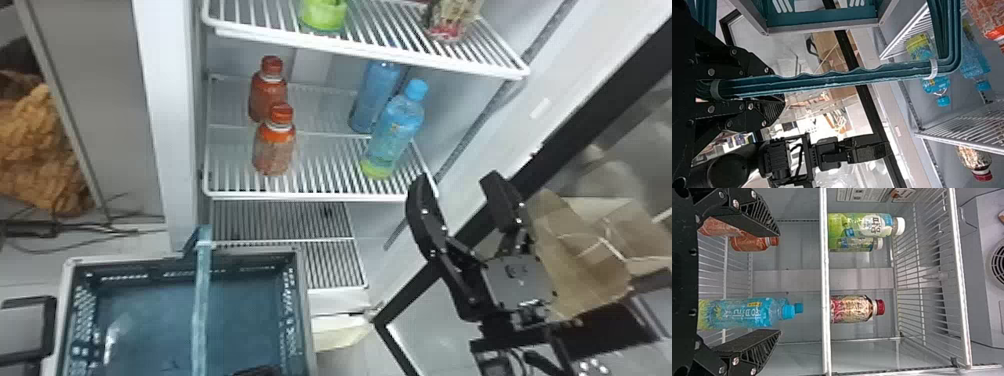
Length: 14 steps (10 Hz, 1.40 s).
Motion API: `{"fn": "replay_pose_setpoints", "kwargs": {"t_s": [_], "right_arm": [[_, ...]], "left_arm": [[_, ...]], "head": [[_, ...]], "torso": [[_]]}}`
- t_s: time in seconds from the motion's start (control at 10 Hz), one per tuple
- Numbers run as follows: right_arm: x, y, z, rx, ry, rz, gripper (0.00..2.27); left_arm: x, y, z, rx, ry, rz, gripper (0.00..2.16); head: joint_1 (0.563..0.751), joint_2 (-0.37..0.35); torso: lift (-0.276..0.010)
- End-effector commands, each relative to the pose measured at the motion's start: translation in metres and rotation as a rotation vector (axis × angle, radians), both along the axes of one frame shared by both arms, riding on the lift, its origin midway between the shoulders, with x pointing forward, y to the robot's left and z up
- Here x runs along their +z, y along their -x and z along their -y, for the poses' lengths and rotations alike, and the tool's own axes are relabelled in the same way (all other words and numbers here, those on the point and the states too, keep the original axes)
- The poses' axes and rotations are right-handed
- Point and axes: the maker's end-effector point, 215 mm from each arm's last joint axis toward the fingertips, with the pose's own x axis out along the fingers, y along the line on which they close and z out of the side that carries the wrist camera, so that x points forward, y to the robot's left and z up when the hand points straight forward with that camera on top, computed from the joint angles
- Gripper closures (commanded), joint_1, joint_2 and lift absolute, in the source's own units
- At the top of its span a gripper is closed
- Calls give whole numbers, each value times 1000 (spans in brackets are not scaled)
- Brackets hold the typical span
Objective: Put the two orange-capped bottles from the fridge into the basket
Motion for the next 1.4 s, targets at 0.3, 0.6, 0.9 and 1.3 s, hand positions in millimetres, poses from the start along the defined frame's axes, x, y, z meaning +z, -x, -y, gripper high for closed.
{"fn": "replay_pose_setpoints", "kwargs": {"t_s": [0.3, 0.6, 0.9, 1.3], "right_arm": [[-4, 0, 2, -2, -20, -1, 193], [-6, -1, 3, -4, -22, -1, 194], [-12, -13, -10, 31, -31, 6, 194], [-34, -40, -28, 77, -27, -19, 196]], "left_arm": [[0, 2, 0, -2, 3, -4, 1202], [1, 2, 2, -7, 5, -4, 1202], [1, 4, 3, -17, 3, -3, 1202], [3, 3, 4, -20, 8, 1, 1202]], "head": [[695, -350], [695, -350], [695, -350], [695, -350]], "torso": [[-235], [-235], [-235], [-235]]}}
